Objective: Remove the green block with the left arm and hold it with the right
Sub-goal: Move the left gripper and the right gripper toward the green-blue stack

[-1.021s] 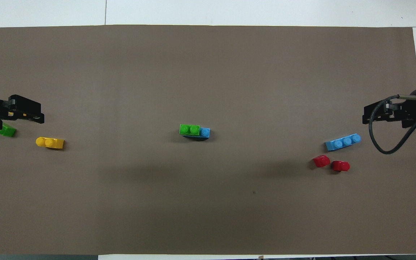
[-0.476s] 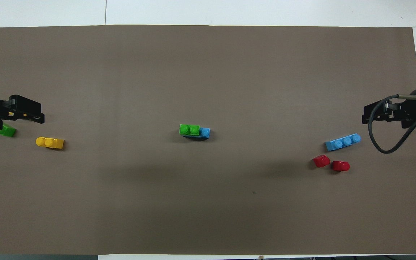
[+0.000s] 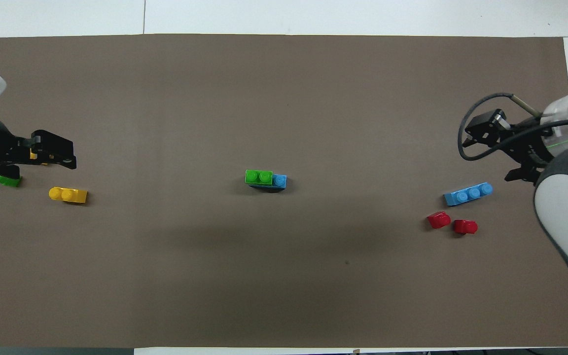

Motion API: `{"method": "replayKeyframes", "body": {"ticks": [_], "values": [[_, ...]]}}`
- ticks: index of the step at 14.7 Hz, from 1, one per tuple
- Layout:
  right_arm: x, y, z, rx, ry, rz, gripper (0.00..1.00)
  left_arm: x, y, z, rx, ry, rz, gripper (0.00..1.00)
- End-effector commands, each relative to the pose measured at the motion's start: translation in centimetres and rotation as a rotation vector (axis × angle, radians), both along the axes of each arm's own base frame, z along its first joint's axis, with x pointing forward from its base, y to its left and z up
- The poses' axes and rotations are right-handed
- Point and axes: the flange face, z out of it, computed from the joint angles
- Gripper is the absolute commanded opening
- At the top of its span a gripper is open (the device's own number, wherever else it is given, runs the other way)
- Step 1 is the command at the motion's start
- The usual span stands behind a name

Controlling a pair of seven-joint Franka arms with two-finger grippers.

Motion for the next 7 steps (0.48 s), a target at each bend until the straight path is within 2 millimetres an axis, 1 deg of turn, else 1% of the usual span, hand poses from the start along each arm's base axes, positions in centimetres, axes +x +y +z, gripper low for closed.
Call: {"method": "replayKeyframes", "body": {"ticks": [1, 2, 4, 6, 7], "values": [[0.8, 2.9, -1.7, 0.058, 0.005, -0.214, 1.00, -2.1, -2.5, -0.7, 0.003, -0.011, 0.094, 1.00], [0.9, 4.2, -2.1, 0.085, 0.014, -0.288, 1.00, -2.4, -3.4, -0.9, 0.003, -0.013, 0.118, 1.00], [1.4, 8.0, -3.2, 0.131, 0.025, -0.450, 1.00, -3.1, -4.8, -1.6, 0.004, -0.019, 0.172, 1.00], [1.7, 10.9, -4.4, 0.151, 0.034, -0.562, 1.00, -4.3, -7.0, -2.6, 0.015, -0.020, 0.248, 1.00], [2.0, 11.5, -4.9, 0.180, 0.047, -0.624, 1.00, -5.1, -8.2, -3.2, 0.018, -0.028, 0.290, 1.00]]}}
